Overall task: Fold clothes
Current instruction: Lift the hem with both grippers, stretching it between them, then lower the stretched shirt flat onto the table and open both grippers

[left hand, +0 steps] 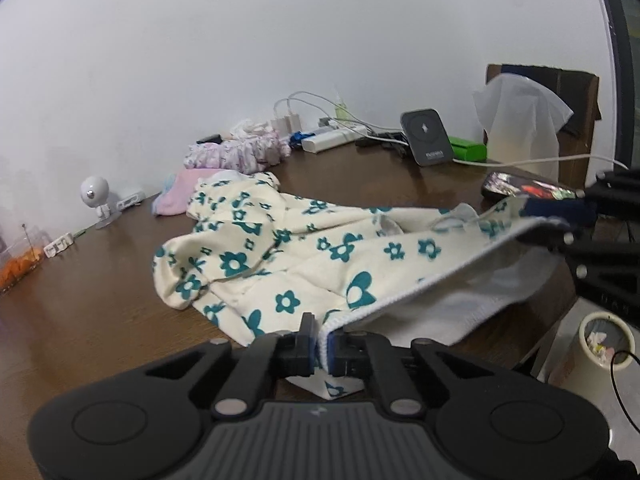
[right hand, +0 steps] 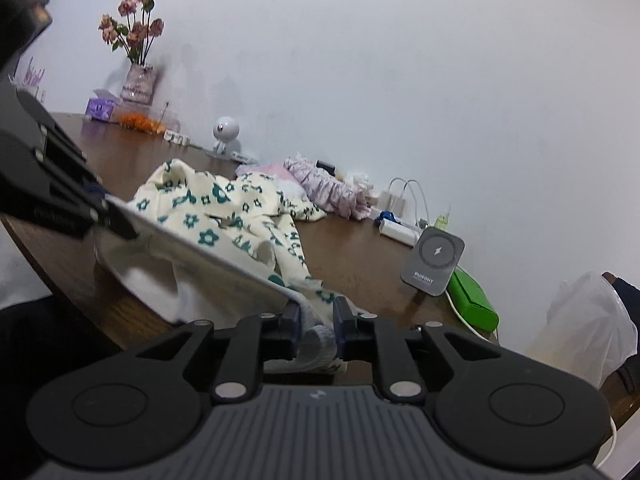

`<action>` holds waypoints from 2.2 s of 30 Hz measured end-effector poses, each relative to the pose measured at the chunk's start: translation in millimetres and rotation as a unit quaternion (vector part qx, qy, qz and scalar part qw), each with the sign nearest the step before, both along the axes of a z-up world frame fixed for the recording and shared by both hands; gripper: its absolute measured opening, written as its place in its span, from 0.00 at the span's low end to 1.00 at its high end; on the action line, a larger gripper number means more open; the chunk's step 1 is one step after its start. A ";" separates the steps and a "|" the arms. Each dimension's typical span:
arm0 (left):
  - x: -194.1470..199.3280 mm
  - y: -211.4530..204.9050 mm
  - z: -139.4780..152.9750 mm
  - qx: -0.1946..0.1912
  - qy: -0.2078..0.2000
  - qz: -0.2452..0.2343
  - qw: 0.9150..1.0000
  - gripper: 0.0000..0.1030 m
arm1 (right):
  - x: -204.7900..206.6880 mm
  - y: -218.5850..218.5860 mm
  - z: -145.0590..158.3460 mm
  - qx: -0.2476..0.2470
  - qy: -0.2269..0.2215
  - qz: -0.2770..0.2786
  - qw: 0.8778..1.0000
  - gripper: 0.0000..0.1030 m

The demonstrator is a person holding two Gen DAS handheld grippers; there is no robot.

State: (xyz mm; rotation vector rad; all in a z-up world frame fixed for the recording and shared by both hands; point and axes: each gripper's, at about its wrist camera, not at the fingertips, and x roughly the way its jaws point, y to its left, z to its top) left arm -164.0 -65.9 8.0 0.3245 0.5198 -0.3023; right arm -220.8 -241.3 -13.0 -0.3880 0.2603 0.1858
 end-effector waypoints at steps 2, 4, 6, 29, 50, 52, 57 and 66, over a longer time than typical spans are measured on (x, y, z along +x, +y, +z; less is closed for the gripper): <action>1.4 3.3 1.8 -0.003 0.000 0.004 1.000 0.04 | -0.7 0.4 -3.2 -0.007 -0.001 -0.005 1.000 0.16; 2.9 5.7 3.4 -0.009 0.004 0.005 1.000 0.04 | -0.1 -3.3 -5.3 -0.012 -0.002 -0.006 1.000 0.17; 2.3 4.2 1.4 -0.003 0.004 0.002 1.000 0.05 | -0.2 -5.2 -4.9 -0.009 0.000 -0.003 1.000 0.13; -4.0 21.5 32.5 -0.016 -0.032 -0.020 0.999 0.02 | 0.5 -9.2 18.4 0.029 0.012 -0.016 0.999 0.05; 26.3 111.7 433.8 -0.151 -0.241 -0.058 0.957 0.02 | 47.8 -6.7 464.2 0.034 -0.135 0.121 0.983 0.04; 54.8 109.1 422.4 -0.137 -0.226 -0.043 0.963 0.02 | 77.8 -3.6 453.6 0.040 -0.111 0.117 0.986 0.04; 125.3 103.4 405.8 -0.092 -0.227 0.010 0.969 0.02 | 170.1 17.8 422.1 0.044 -0.076 0.090 0.992 0.04; 50.3 111.7 475.2 -0.071 -0.389 0.019 0.918 0.02 | 147.2 50.6 485.8 0.076 -0.198 0.097 0.973 0.03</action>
